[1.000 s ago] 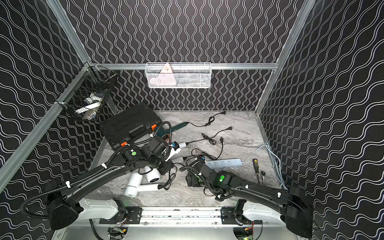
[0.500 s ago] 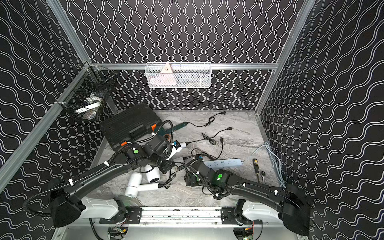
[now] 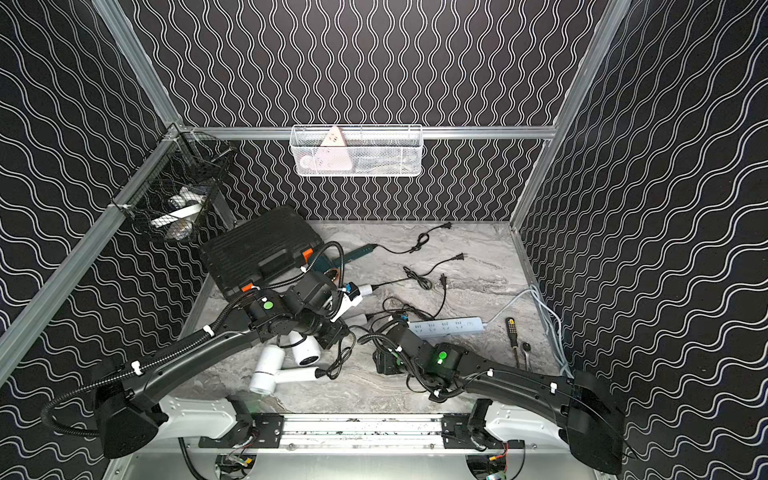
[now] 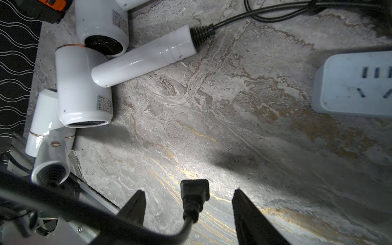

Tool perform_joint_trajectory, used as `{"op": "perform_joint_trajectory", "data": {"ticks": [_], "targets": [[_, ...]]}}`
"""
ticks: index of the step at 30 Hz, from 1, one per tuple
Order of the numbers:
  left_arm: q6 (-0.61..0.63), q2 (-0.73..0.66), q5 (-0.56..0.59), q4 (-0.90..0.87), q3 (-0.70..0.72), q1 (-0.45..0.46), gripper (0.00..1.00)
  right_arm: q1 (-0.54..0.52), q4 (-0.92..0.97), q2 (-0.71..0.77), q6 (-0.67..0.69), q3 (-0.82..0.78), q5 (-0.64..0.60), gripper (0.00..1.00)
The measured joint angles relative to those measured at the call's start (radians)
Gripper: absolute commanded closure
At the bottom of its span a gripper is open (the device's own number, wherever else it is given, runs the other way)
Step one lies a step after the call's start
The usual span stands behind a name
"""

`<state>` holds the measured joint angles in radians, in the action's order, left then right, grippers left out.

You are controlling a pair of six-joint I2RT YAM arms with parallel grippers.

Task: Charge the blow dryers
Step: Pick up the plug from the center of the board.

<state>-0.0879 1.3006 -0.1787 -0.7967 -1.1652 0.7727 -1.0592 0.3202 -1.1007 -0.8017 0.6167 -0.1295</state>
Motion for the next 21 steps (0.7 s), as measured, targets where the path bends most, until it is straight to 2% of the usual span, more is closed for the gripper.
{"op": "perform_joint_trajectory", "data": {"ticks": [7,21], "targets": [[0.0,0.002,-0.008,-0.001,-0.001,0.0,1.0,0.0,-0.051,-0.036,0.003,-0.01,0.037,0.39],[0.0,0.008,-0.007,-0.005,-0.012,0.0,1.0,0.0,-0.051,-0.035,-0.006,-0.012,0.028,0.5]]}}
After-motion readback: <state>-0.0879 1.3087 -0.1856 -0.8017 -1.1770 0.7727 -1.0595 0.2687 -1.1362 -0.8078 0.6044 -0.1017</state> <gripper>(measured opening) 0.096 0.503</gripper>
